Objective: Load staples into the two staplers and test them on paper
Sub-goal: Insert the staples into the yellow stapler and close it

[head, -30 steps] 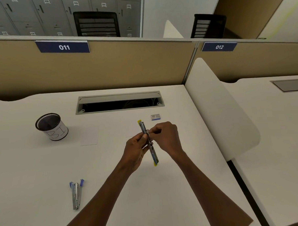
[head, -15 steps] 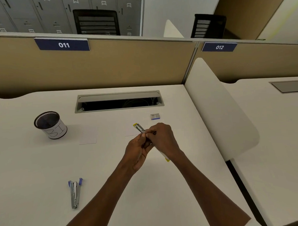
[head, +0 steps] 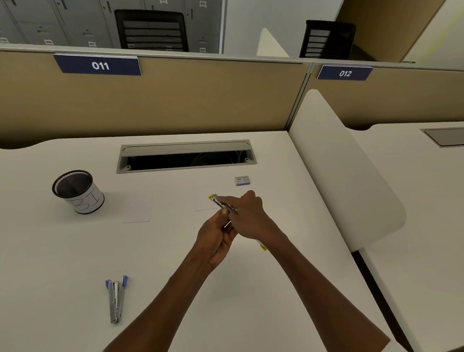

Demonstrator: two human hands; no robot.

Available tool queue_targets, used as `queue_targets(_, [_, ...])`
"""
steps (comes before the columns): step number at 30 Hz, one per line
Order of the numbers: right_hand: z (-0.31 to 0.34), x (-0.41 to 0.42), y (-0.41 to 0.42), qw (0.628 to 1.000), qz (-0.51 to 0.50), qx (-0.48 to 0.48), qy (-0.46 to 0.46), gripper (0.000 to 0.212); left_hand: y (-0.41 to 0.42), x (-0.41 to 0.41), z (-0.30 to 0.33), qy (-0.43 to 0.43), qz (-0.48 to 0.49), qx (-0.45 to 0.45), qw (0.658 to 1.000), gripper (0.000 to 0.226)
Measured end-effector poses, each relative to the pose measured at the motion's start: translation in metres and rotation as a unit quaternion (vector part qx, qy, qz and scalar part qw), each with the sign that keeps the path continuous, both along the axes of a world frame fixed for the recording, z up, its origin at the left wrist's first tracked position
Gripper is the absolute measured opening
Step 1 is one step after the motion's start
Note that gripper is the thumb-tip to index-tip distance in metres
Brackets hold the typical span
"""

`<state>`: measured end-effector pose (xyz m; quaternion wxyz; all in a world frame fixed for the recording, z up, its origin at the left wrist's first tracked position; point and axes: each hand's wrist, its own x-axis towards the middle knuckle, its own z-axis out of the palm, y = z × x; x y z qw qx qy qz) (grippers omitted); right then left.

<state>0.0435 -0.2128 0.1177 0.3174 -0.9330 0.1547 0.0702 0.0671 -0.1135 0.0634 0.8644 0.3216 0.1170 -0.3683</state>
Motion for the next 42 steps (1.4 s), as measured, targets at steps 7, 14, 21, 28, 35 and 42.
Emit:
queue_targets(7, [0.001, -0.001, -0.003, 0.999, 0.017, -0.015, -0.027, 0.052, 0.0, 0.001, 0.0, -0.009, -0.012, 0.002, 1.0, 0.029])
queue_targets(14, [0.003, -0.007, -0.002, 0.977, -0.073, 0.044, -0.196, 0.025, 0.001, 0.006, 0.003, -0.019, -0.023, -0.009, 1.0, 0.03])
queue_targets(21, [-0.001, -0.007, -0.003, 0.965, -0.047, 0.017, -0.257, 0.006, 0.003, 0.009, 0.002, -0.014, -0.018, 0.01, 1.0, 0.027])
queue_targets(28, [-0.008, -0.002, -0.006, 0.978, 0.011, -0.062, -0.197, 0.02, 0.003, 0.007, -0.006, -0.021, -0.034, 0.043, 0.998, 0.024])
queue_targets(35, [-0.019, -0.01, -0.001, 0.963, 0.057, -0.146, -0.221, 0.028, 0.004, 0.013, 0.0, -0.034, -0.042, 0.035, 0.998, 0.022])
queue_targets(42, [-0.026, -0.017, 0.008, 0.956, 0.064, -0.232, -0.166, 0.047, 0.007, 0.016, -0.001, -0.044, -0.047, 0.053, 0.996, 0.024])
